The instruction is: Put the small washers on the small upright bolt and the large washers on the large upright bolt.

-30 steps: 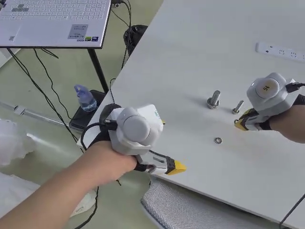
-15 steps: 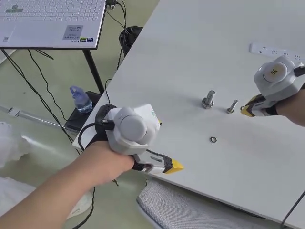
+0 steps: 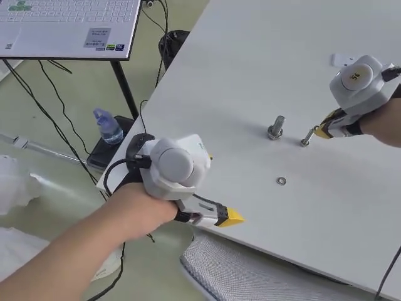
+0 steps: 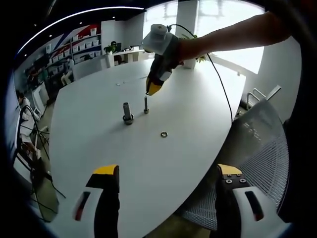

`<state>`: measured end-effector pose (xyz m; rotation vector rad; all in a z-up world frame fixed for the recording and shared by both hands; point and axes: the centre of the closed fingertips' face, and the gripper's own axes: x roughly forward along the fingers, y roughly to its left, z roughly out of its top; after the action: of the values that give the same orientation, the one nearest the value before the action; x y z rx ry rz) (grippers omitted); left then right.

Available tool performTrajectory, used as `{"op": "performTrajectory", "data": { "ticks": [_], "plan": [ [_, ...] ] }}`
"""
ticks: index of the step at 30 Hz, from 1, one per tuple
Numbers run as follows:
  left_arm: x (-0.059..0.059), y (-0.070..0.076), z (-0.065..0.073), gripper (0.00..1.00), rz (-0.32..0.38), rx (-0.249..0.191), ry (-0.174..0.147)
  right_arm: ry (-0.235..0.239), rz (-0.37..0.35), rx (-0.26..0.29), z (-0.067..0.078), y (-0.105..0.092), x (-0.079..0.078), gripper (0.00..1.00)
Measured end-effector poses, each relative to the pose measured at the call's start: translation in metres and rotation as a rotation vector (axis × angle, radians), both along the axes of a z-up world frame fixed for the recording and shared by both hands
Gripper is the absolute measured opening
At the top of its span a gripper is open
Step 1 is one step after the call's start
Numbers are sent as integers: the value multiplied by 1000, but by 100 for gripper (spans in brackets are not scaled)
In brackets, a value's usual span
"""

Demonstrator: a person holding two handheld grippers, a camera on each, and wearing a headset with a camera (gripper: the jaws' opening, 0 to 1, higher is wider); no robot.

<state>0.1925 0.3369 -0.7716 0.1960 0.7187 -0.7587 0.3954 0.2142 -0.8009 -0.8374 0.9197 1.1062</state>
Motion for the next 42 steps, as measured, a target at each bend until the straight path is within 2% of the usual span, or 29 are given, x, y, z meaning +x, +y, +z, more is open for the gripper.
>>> {"op": "performTrajectory", "data": {
  "ticks": [7,14,28,42],
  "plan": [
    [2,1,1,82,5,-7,0,5,7,-4,-2,2,3,13],
    [4,1,-3,81,-2,4,6,6,19,-19,-6,3,3,13],
    [-1,4,-9,78,-7,12,24,8,35,-32,-14,5,3,13],
    [4,4,-1,77,-6,0,12,17,41,-53,-25,7,3,13]
  ]
}}
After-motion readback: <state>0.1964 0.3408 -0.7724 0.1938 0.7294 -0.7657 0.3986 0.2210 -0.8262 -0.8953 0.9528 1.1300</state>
